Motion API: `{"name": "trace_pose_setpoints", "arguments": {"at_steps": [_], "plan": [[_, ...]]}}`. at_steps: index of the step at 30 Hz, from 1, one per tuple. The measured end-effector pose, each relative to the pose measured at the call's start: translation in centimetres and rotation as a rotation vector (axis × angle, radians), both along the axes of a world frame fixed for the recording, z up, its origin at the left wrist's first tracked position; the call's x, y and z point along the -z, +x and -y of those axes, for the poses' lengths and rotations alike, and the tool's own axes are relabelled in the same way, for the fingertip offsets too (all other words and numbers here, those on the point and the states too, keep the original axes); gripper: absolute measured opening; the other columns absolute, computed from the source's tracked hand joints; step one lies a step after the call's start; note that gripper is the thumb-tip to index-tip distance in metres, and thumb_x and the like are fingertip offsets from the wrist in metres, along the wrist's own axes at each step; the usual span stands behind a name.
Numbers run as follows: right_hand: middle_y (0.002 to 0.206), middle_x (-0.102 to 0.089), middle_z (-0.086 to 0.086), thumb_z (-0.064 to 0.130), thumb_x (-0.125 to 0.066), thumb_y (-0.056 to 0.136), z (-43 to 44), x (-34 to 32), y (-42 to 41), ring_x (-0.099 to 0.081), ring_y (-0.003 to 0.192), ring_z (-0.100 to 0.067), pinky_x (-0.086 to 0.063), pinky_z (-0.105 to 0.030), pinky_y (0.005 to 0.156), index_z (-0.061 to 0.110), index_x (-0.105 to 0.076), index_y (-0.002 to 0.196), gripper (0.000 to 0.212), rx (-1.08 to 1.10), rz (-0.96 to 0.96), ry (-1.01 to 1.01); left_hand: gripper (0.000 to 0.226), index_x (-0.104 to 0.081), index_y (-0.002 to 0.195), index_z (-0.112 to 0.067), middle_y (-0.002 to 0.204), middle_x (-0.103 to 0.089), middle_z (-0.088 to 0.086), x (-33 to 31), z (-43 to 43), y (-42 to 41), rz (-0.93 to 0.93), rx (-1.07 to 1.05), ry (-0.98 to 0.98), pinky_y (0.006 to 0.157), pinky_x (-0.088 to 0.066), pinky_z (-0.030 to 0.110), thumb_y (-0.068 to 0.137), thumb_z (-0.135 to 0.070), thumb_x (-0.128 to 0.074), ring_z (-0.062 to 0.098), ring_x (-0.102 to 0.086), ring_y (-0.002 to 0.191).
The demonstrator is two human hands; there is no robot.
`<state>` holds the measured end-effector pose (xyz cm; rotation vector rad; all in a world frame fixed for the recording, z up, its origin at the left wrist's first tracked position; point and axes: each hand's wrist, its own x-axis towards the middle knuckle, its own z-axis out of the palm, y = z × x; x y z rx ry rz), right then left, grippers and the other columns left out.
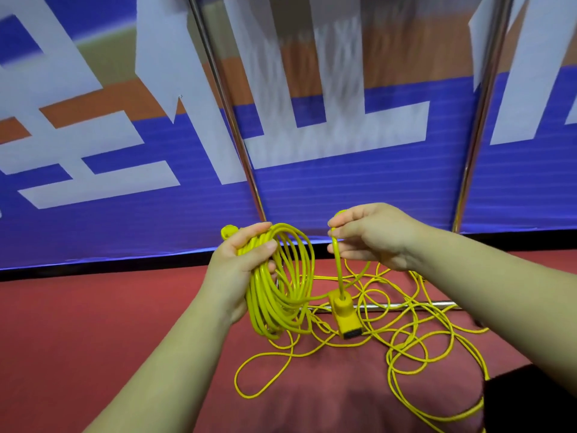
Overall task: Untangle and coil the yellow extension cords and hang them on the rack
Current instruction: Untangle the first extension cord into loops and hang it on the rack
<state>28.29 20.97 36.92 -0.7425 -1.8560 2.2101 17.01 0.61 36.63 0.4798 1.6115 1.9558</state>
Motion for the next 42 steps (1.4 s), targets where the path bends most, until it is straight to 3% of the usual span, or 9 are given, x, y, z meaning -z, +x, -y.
{"name": "trace_pose_setpoints", "arguments": {"at_steps": [10,17,25,28,30,32,34,37,42], "plan": [[0.088,-0.074,-0.013,-0.003,-0.069,0.086,0.5,-2.0,0.9,-0.072,0.079,-0.022,-0.059,-0.032,0.078,0.012,-0.07,0.09,0.015,-0.056,-0.027,-0.043,0.059,-0.068,0.118,-0.015,0.092,-0.072,0.012,0.7,-2.9,2.6,-0.059,0.112,-0.06,0.06,-0.056,0.032,0.062,-0.003,-0.081,0.022,-0.064,0.063],[0.07,-0.072,-0.002,0.003,-0.072,0.087,0.4,-2.4,1.2,-0.069,0.065,-0.012,-0.058,-0.024,0.064,0.016,-0.07,0.081,0.014,-0.023,0.044,0.004,0.073,-0.069,0.117,-0.021,0.099,-0.073,0.013,1.2,-4.4,3.3,-0.101,0.125,-0.042,0.073,-0.057,0.037,0.048,-0.013,-0.091,0.024,-0.071,0.084],[0.082,-0.072,-0.011,-0.004,-0.069,0.087,0.7,-2.8,1.2,-0.072,0.07,-0.017,-0.061,-0.023,0.06,0.007,-0.069,0.085,0.011,0.035,-0.014,-0.2,0.081,-0.066,0.123,-0.023,0.11,-0.072,0.017,1.7,-5.3,3.7,-0.211,0.13,-0.081,0.081,-0.059,0.048,0.047,-0.018,-0.093,0.027,-0.07,0.092],[0.083,-0.073,-0.014,-0.008,-0.066,0.088,0.9,-2.7,1.3,-0.073,0.068,-0.018,-0.059,-0.022,0.055,0.004,-0.069,0.084,0.013,0.024,-0.041,-0.235,0.07,-0.067,0.12,-0.024,0.105,-0.075,0.003,1.8,-5.4,3.8,-0.294,0.125,-0.121,0.082,-0.059,0.044,0.056,-0.01,-0.089,0.021,-0.07,0.092],[0.079,-0.073,-0.014,-0.008,-0.066,0.087,0.8,-3.3,1.7,-0.073,0.066,-0.018,-0.059,-0.023,0.053,0.004,-0.069,0.082,0.013,-0.008,-0.031,-0.151,0.062,-0.067,0.117,-0.023,0.094,-0.075,0.0,1.6,-5.2,3.7,-0.324,0.136,-0.142,0.074,-0.06,0.041,0.06,-0.004,-0.083,0.02,-0.07,0.083],[0.077,-0.074,-0.011,0.002,-0.074,0.084,-0.7,-3.6,2.3,-0.071,0.066,-0.014,-0.062,-0.029,0.063,0.008,-0.07,0.084,0.007,-0.009,-0.011,0.242,0.054,-0.068,0.111,-0.022,0.084,-0.071,0.007,1.0,-4.7,3.5,-0.334,0.198,-0.144,0.065,-0.058,0.037,0.063,0.0,-0.078,0.023,-0.068,0.07],[0.09,-0.074,-0.002,0.017,-0.085,0.074,-2.4,-4.1,2.9,-0.067,0.074,-0.011,-0.058,-0.034,0.075,0.019,-0.069,0.091,0.023,0.034,-0.062,0.652,0.049,-0.068,0.105,-0.025,0.078,-0.067,0.014,0.3,-4.0,3.0,-0.326,0.288,-0.145,0.062,-0.055,0.036,0.065,0.003,-0.075,0.026,-0.063,0.061],[0.134,-0.053,0.013,0.029,-0.093,0.062,-3.4,-4.2,3.8,-0.06,0.111,-0.005,-0.055,-0.035,0.092,0.036,-0.051,0.124,0.075,-0.156,-0.14,0.801,0.047,-0.067,0.102,-0.025,0.078,-0.063,0.017,-0.9,-2.9,2.2,-0.321,0.431,-0.149,0.059,-0.055,0.034,0.067,0.006,-0.075,0.026,-0.061,0.057],[0.164,0.008,0.02,0.042,-0.094,0.057,-1.7,-3.1,3.9,0.002,0.15,0.003,-0.017,-0.022,0.118,0.046,0.007,0.153,0.139,-0.475,-0.182,1.087,0.046,-0.065,0.1,-0.024,0.08,-0.061,0.017,-2.5,-2.1,2.1,-0.309,0.673,-0.177,0.056,-0.055,0.03,0.07,0.009,-0.076,0.023,-0.061,0.058]]}}
